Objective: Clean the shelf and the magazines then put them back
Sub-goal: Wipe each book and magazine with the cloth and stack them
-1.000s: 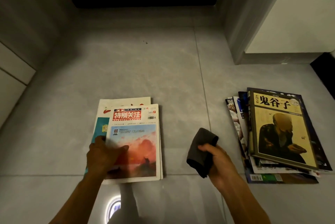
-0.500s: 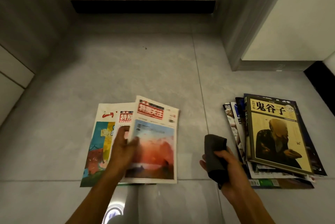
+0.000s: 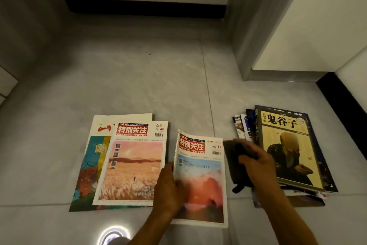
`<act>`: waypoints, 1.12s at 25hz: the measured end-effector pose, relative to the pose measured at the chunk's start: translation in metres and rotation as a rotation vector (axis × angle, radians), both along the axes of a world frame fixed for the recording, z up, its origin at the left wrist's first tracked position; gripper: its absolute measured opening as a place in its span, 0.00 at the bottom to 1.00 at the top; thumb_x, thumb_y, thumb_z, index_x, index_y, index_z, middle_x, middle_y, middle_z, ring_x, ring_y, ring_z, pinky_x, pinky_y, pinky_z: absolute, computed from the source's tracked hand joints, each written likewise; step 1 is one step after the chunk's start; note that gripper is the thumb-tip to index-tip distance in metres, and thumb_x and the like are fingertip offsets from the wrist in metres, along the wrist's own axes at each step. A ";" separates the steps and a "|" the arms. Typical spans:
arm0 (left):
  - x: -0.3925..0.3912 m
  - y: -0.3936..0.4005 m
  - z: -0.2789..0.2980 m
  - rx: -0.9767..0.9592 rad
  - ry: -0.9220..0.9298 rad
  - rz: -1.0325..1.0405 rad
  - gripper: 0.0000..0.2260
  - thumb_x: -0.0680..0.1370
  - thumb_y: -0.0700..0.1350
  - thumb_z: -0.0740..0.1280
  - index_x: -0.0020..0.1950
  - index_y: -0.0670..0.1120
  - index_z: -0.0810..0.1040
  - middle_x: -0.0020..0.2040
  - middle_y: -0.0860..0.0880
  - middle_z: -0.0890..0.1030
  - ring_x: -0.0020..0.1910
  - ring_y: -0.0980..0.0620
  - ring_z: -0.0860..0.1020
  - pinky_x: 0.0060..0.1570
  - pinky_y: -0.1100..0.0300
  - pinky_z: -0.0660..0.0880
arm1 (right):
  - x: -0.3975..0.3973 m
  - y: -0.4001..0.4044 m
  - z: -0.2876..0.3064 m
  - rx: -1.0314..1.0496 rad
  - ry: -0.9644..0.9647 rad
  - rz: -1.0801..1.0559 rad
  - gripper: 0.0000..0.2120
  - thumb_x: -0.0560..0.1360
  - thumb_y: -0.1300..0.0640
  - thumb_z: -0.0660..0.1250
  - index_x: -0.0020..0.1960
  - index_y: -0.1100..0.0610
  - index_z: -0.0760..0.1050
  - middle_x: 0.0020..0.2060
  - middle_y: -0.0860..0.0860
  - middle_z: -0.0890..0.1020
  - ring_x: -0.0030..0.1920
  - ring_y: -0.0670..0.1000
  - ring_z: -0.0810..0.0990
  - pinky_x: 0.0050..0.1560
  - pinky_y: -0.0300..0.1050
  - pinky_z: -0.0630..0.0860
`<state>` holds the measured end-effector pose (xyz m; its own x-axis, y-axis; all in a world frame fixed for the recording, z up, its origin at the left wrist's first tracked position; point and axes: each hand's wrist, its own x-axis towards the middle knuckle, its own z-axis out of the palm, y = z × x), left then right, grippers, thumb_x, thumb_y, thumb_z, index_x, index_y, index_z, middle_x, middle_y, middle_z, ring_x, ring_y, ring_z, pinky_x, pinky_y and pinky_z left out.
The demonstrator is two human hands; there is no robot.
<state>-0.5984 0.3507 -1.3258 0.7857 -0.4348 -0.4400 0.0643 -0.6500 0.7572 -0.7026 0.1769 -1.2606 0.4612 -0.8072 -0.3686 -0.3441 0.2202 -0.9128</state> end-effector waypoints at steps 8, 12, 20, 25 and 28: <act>0.014 0.007 -0.013 0.333 -0.116 -0.389 0.33 0.77 0.52 0.68 0.76 0.49 0.54 0.60 0.50 0.79 0.52 0.54 0.80 0.49 0.66 0.77 | 0.003 0.103 -0.125 -0.843 0.627 0.678 0.26 0.81 0.43 0.47 0.72 0.53 0.69 0.71 0.55 0.70 0.71 0.60 0.68 0.74 0.57 0.53; 0.016 0.008 -0.007 0.331 -0.079 -0.425 0.35 0.80 0.51 0.65 0.78 0.48 0.47 0.63 0.49 0.77 0.52 0.55 0.79 0.40 0.70 0.73 | -0.002 0.059 -0.135 -1.290 0.452 0.897 0.26 0.72 0.40 0.66 0.68 0.48 0.73 0.68 0.51 0.73 0.69 0.57 0.70 0.69 0.60 0.64; 0.014 0.012 -0.009 0.214 -0.074 -0.326 0.20 0.82 0.47 0.60 0.74 0.46 0.64 0.55 0.47 0.81 0.50 0.54 0.81 0.39 0.74 0.72 | 0.033 0.077 -0.159 -1.154 0.446 0.818 0.41 0.65 0.47 0.78 0.73 0.50 0.65 0.75 0.51 0.62 0.76 0.56 0.56 0.75 0.58 0.53; 0.019 0.016 -0.024 0.335 -0.101 -0.394 0.34 0.80 0.52 0.64 0.79 0.49 0.47 0.65 0.47 0.76 0.56 0.51 0.79 0.51 0.63 0.75 | 0.040 0.038 -0.150 -0.853 0.555 0.247 0.26 0.74 0.61 0.67 0.71 0.54 0.69 0.73 0.52 0.67 0.75 0.58 0.61 0.75 0.60 0.57; 0.016 0.016 -0.019 0.218 -0.145 -0.425 0.28 0.79 0.50 0.64 0.76 0.49 0.58 0.62 0.48 0.78 0.55 0.50 0.79 0.54 0.54 0.77 | 0.076 0.095 -0.151 -0.928 0.430 0.416 0.37 0.70 0.55 0.75 0.75 0.51 0.61 0.74 0.52 0.66 0.75 0.57 0.60 0.73 0.59 0.58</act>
